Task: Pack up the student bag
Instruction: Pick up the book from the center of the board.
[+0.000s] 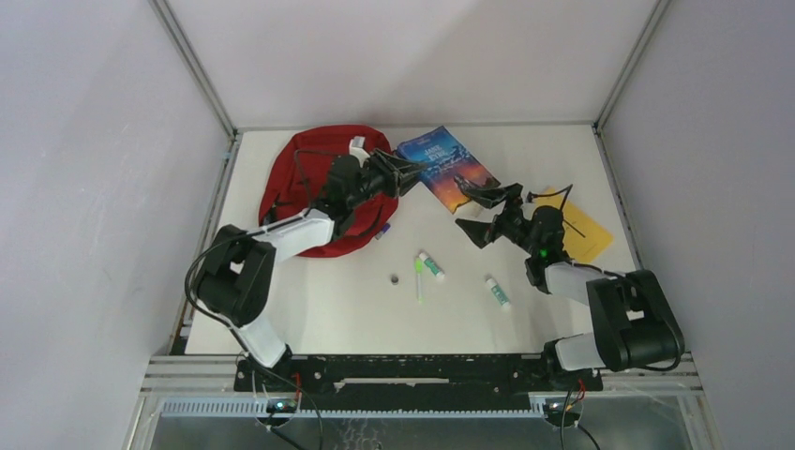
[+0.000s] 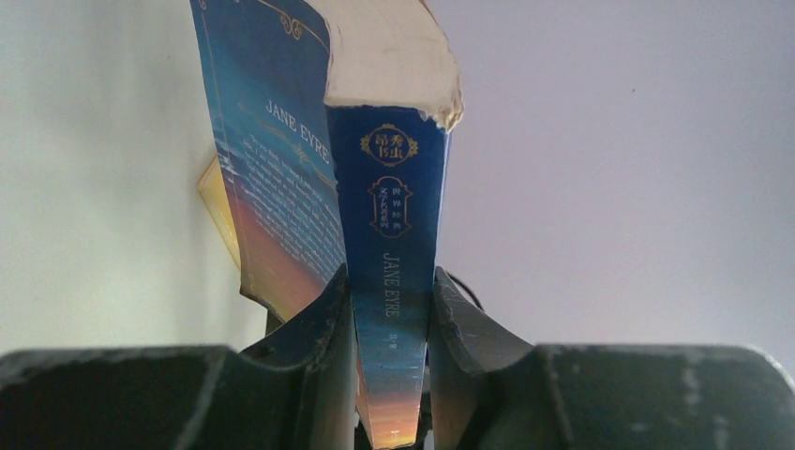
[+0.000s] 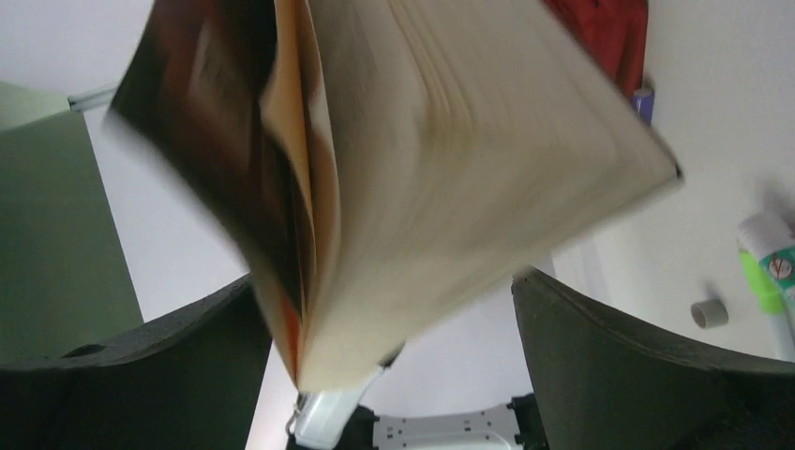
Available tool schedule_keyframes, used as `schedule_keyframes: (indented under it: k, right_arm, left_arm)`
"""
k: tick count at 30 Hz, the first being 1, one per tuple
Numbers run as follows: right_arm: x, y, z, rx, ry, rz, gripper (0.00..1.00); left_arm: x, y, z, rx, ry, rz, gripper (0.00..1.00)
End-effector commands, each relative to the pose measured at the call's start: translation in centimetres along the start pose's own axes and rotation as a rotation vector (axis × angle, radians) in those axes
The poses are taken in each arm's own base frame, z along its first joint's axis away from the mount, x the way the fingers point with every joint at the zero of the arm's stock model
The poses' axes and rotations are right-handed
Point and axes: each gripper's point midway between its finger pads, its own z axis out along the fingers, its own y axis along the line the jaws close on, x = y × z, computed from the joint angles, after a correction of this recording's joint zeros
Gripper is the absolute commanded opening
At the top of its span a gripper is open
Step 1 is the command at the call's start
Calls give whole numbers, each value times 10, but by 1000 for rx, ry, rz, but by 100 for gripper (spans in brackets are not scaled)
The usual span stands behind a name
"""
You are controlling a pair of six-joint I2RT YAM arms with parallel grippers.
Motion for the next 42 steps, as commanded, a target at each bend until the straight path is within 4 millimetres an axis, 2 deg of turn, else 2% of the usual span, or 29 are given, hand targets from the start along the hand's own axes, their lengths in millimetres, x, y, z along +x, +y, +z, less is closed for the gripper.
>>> schedule_keyframes:
  k: [1, 5, 7, 8, 12, 13, 14, 17, 18, 20, 23, 26, 28, 30, 33, 36, 39, 42]
  right_arm:
    - [-13, 34, 12, -116, -56, -62, 100]
    - [-22, 38, 17, -133, -83, -77, 99]
    - [-24, 43, 17, -154, -93, -89, 91]
    - [-24, 46, 18, -163, -93, -105, 82]
    - [-28, 53, 19, -162, -110, -157, 22]
    - [-29, 55, 17, -167, -113, -172, 10]
    - [-30, 57, 16, -169, -116, -184, 0]
    - [-35, 64, 6, -171, -125, -235, 0]
    - [-37, 66, 0, -169, -134, -258, 0]
    - [-46, 65, -12, -126, -162, -297, 0]
    - [-54, 68, -33, -57, -188, -401, 0]
    - [-54, 72, -53, 8, -198, -518, 0]
    - [-51, 75, -65, 23, -209, -591, 0]
    - [-50, 75, -74, 33, -219, -616, 0]
    - [-54, 77, -84, 38, -239, -624, 0]
    - [-58, 78, -88, 36, -241, -622, 0]
    - [-60, 77, -88, 40, -229, -615, 0]
    - [-59, 74, -88, 47, -216, -610, 0]
  left_arm:
    - [27, -91, -42, 292, 53, 81, 0]
    - [34, -82, -46, 271, 75, 87, 0]
    - [35, -75, -46, 252, 78, 88, 0]
    - [36, -72, -45, 245, 73, 93, 0]
    - [42, -63, -45, 204, 65, 151, 0]
    - [43, -57, -44, 175, 68, 167, 2]
    - [43, -54, -44, 153, 69, 187, 11]
    - [37, -46, -48, 62, 45, 292, 54]
    - [32, -41, -51, 0, 32, 347, 63]
    - [13, -30, -62, -147, -24, 470, 79]
    - [-26, -16, -92, -397, -129, 701, 93]
    - [-73, 0, -137, -705, -240, 995, 93]
    - [-92, 13, -163, -866, -217, 1190, 92]
    - [-96, 30, -179, -966, -117, 1333, 87]
    - [-100, 55, -200, -1100, 24, 1446, 86]
    - [-107, 78, -218, -1231, 114, 1472, 88]
    - [-113, 102, -239, -1371, 233, 1369, 91]
    - [-114, 124, -249, -1391, 291, 1337, 95]
